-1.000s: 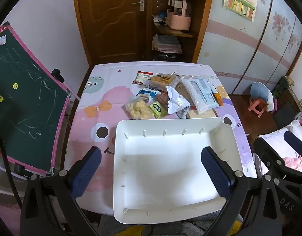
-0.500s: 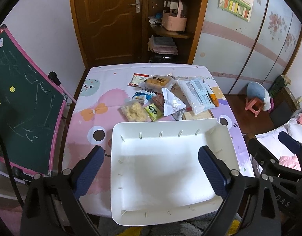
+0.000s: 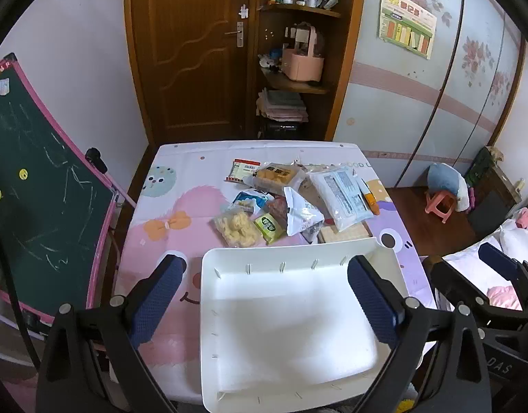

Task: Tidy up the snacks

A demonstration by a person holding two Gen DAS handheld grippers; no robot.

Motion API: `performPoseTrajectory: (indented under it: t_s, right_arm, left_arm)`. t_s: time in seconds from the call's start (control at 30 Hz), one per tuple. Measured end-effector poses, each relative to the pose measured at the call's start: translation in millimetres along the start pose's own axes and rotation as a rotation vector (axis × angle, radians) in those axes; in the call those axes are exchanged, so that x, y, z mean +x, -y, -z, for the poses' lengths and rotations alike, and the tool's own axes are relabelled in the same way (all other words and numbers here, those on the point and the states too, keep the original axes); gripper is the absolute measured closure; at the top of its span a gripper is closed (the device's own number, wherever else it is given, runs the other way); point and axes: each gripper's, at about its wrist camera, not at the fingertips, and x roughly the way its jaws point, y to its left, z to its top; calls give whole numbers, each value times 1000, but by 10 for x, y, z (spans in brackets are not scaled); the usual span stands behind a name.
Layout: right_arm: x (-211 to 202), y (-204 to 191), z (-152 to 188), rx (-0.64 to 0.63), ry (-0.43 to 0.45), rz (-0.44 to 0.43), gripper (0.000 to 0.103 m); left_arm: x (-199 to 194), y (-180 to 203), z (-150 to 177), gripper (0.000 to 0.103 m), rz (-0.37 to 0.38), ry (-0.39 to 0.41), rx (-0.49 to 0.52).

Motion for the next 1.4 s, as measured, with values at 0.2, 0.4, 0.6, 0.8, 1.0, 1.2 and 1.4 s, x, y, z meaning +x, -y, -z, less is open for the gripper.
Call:
performPoseTrajectory:
  t_s: [0.2,0.4,0.6,0.8,1.0,1.2,1.4]
  right_arm:
    - [3,-23,-32,-2,9,-58,5]
    - [72,-23,-43,3,-17,-42,5]
    - [92,-23,-80,-9,-18,-51,5]
    - [80,-4,-315,-40,5,-76,5]
    - [40,40,-845,-87,88,-48,5]
    - [527,6,-1286,-125,65,-61,5]
    - [1629,-183,-1222,-155,-132,-65,5]
  left_arm:
    - [14,10,-2,5,32,-32,12]
    - [33,5,14,5,21,-33,14]
    - [74,5,-7,5,-13,-42,35]
    - [62,-69,-242,5,-61,-10,85]
    - [45,-254,-719,5,-154,67,145]
    - [575,-526,-1042,5,-138,-32,89]
    - [1698,-616,-867,5,-132,-268,87]
